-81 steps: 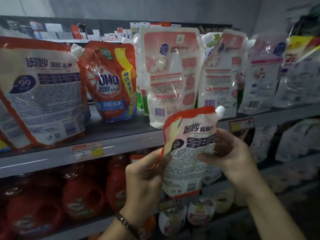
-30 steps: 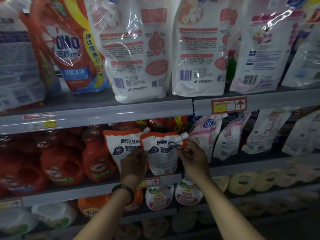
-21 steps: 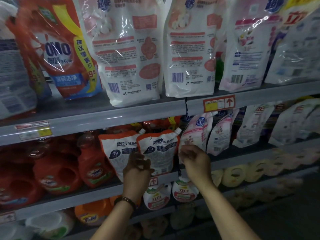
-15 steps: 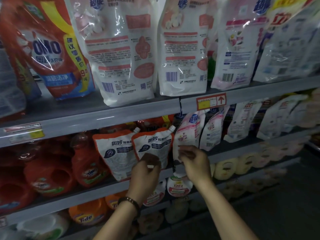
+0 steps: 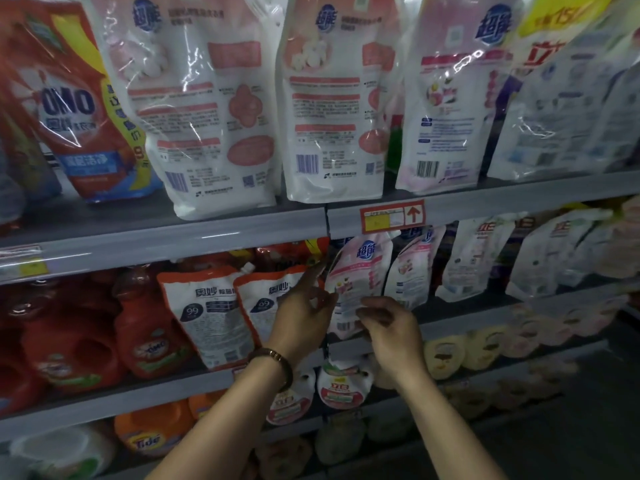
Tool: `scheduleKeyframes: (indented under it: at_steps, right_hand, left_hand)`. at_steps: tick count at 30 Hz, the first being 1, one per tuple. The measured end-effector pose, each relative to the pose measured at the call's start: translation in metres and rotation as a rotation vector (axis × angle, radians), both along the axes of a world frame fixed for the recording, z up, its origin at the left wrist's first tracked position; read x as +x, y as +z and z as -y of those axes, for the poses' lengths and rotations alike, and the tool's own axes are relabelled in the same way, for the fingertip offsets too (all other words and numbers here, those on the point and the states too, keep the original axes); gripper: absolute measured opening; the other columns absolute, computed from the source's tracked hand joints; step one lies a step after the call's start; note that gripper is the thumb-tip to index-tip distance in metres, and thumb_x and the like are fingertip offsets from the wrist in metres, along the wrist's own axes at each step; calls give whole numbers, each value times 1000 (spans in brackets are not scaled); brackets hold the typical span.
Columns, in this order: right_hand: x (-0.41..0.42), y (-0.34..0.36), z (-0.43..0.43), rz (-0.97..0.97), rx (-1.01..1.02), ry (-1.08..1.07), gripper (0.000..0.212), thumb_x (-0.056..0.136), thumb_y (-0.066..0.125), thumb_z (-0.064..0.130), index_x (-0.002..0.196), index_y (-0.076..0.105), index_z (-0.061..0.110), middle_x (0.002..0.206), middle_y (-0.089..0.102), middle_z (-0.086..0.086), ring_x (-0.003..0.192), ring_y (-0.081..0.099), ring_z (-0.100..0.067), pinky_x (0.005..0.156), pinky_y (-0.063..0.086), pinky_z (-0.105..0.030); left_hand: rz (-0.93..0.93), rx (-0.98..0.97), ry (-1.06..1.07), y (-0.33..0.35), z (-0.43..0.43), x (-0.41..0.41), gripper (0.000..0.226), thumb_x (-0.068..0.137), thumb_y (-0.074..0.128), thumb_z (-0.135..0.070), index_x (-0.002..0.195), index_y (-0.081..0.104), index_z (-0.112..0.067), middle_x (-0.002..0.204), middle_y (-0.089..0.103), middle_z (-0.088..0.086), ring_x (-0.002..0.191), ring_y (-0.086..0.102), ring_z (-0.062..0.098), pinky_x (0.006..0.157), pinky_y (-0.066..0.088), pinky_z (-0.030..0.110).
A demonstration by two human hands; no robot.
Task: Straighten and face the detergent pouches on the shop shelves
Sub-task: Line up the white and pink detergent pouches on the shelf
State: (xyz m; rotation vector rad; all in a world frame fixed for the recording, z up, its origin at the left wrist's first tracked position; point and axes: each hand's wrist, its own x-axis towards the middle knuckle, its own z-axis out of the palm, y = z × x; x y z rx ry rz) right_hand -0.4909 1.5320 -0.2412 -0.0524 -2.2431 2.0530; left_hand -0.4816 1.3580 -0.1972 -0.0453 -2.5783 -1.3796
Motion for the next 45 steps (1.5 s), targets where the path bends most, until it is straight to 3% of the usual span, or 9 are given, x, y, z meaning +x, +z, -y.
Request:
scheduleKeyframes:
  at_steps: [4,7,11,17,28,32,36,40,45]
  right_hand:
    - [-13,-1,-22,38,-3,66,30,95,72,5,94,79,34,96,80,-2,97,76,-25,91,62,-49]
    - [-21,2,-36,97,12,167,25,96,65,-2,99,77,20,98,80,-7,92,77,-25,75,61,-29]
    - [-30,6,-46,180,59,281,19,98,62,-1,107,75,11,101,79,-12,84,77,-22,59,53,-17]
    - [-41,4,-58,230,95,351,15,104,61,7,108,75,11,104,79,-9,80,76,-12,58,52,-15]
    - [-55,0,-77,194,141,368,12,105,63,13,106,75,16,107,78,-8,90,77,-22,59,51,-13]
    - [-66,5,-81,141,142,330,6,105,62,14,103,68,16,103,77,-11,83,76,-20,61,54,-18]
    - [-81,6,-81,96,183,268,26,101,69,36,122,58,26,121,69,1,106,72,-20,91,61,-40]
    - [-81,7,-72,65,279,215,50,100,70,41,143,50,23,130,55,9,125,59,-18,104,56,-51]
    - [-85,-5,-66,39,284,90,50,100,68,42,142,51,23,138,61,2,127,60,-21,104,55,-50]
  left_hand:
    - [18,-46,23,2,-18,-16,58,109,56,-32,162,35,-36,120,73,-6,105,72,15,93,59,39]
    - [88,-104,68,1,-23,-36,50,105,49,-47,154,43,-39,124,73,-5,96,77,28,87,63,48]
    - [94,-285,127,-1,-29,-55,39,107,44,-46,143,53,-34,113,76,5,89,75,30,79,64,49]
    - [86,-401,286,-16,-40,-63,44,106,36,-50,109,69,-20,94,75,10,83,74,31,75,64,48]
    - [-95,-285,342,-13,-52,-57,33,110,48,-15,133,72,-17,119,77,16,104,73,38,90,61,48]
    - [-120,-241,316,-7,-56,-54,37,108,48,-9,136,69,-19,112,79,14,93,75,36,87,62,45]
    - [-142,-179,345,-2,-48,-44,37,109,46,-10,135,70,-21,117,78,10,87,76,32,84,61,43]
    - [-88,-151,294,6,-45,-32,33,112,46,-15,133,70,-22,104,77,2,71,72,10,62,47,11]
    - [-79,-117,252,12,-41,-21,39,110,44,-7,139,67,-20,101,71,-2,76,67,4,61,43,3]
